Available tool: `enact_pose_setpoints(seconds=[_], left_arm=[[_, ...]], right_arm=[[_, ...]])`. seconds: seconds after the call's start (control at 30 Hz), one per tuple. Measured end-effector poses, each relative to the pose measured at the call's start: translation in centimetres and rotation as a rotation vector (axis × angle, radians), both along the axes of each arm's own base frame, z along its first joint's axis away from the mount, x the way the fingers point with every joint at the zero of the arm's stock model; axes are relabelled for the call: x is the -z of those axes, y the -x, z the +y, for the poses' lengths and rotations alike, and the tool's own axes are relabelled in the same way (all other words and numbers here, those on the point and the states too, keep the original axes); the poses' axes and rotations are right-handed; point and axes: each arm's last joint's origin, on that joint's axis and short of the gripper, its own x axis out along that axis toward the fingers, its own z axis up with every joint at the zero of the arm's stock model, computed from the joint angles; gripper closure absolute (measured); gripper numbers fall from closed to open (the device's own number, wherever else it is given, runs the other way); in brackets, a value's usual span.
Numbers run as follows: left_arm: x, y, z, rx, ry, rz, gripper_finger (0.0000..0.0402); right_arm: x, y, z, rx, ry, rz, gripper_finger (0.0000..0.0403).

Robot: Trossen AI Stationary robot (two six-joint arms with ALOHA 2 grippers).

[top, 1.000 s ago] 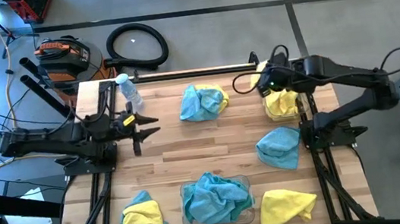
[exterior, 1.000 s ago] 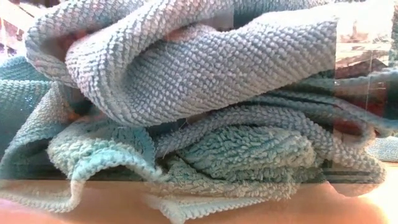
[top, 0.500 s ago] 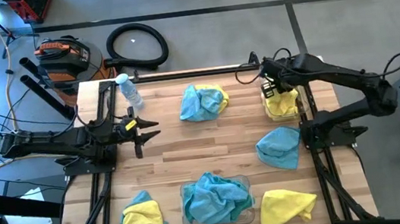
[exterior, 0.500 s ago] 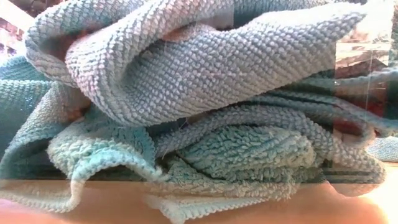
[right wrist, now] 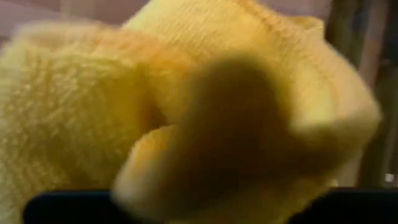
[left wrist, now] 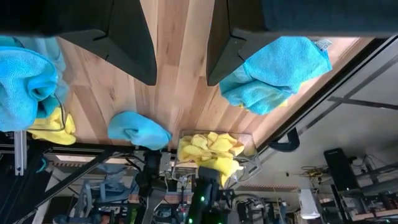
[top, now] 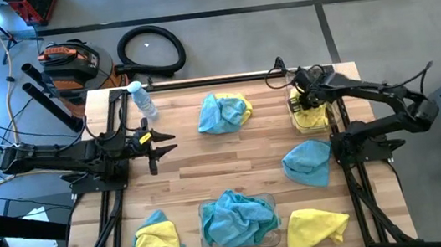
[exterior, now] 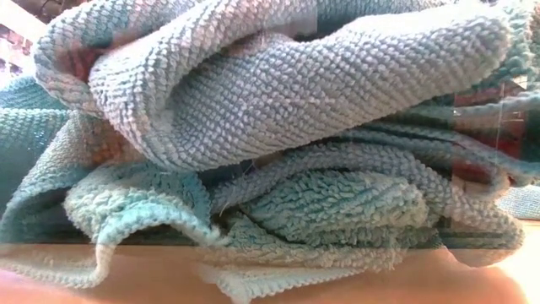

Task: Sort microfiber towel by color & place in baskets
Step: Put the yellow microfiber towel into the top transparent bin

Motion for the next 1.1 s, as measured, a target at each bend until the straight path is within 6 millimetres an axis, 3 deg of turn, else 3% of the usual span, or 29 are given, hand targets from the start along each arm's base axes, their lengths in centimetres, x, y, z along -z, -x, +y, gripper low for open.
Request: enact_pose_setpoints(seconds=[0.2,0.37,0.6,0.7,0.93,1.1], left_arm=[[0.0,0.0,0.0,0.0,0.0,0.0,0.0275],[0.0,0.0,0.0,0.0,0.0,0.0,0.0275],[0.0,0.0,0.0,0.0,0.001,0.0,0.0275],[0.0,0.0,0.0,0.0,0.0,0.0,0.0275],[0.0,0.0,0.0,0.0,0.0,0.0,0.0275],[0.0,0.0,0.0,0.0,0.001,0.0,0.0275]], right_arm=[[1.1,0.6,0.4,0.028,-0.027,0.017,0.0264],[-1.4,0.5,0.4,-0.003,-0.077,0.05,0.0224],[-7.9,0.8,0.6,0.026,-0.003,-0.022,0.0219],[-9.6,1.3,1.0,0.064,0.036,-0.036,0.0219],[-11.2,2.4,1.8,0.16,0.087,0.077,0.0219],[-10.6,0.8,1.6,0.088,0.157,0.004,0.0219]])
